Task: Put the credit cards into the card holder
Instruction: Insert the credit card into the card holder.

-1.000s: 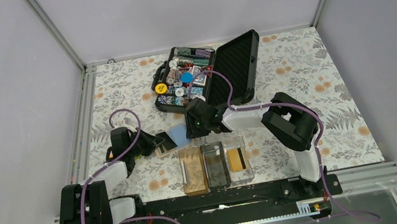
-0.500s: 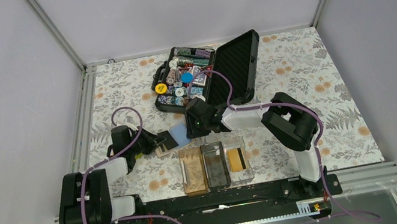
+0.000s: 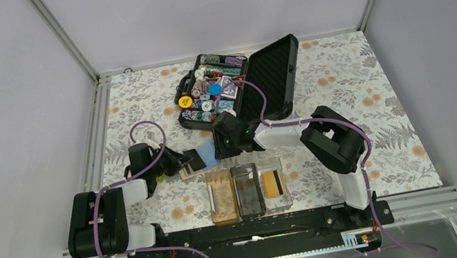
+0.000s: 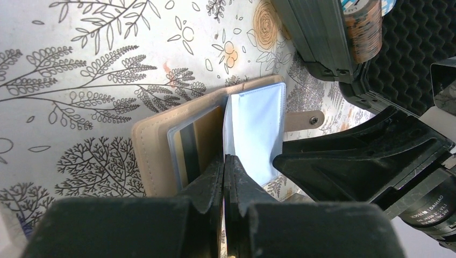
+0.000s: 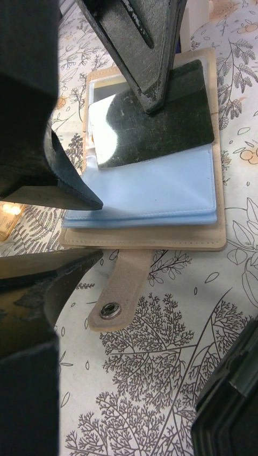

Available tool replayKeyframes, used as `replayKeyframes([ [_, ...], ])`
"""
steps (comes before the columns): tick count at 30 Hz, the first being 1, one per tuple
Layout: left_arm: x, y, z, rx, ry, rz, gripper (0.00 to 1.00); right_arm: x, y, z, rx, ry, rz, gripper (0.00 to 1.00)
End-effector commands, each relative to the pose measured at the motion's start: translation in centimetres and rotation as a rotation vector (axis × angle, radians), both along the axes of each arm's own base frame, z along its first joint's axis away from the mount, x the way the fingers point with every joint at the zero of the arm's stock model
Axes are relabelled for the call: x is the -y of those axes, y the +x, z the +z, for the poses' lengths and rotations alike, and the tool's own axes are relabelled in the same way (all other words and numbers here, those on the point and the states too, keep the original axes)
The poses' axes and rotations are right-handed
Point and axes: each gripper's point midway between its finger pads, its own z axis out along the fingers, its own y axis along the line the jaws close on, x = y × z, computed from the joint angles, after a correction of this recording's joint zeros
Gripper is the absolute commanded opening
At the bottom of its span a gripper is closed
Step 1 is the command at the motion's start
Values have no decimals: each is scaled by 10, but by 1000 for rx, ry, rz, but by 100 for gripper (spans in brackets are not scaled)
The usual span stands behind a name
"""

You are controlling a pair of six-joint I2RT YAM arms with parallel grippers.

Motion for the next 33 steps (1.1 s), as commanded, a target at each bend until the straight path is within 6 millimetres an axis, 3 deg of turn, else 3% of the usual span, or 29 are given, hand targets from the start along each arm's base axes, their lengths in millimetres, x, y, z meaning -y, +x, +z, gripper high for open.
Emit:
replayKeyframes([
  [1,12,2,7,47,-8,-76,0,2,-7,-14,-29,-49,8,39],
  [11,19,0,9,56,-17,-106,0,2,-7,-13,-27,-51,8,39],
  [20,-1,4,16,58,114,-33,0,7,-5,-14,-15,-70,-5,39],
  [33,5,-1,1,-22,57,-39,0,9,-4,-12,-9,-82,-5,39],
])
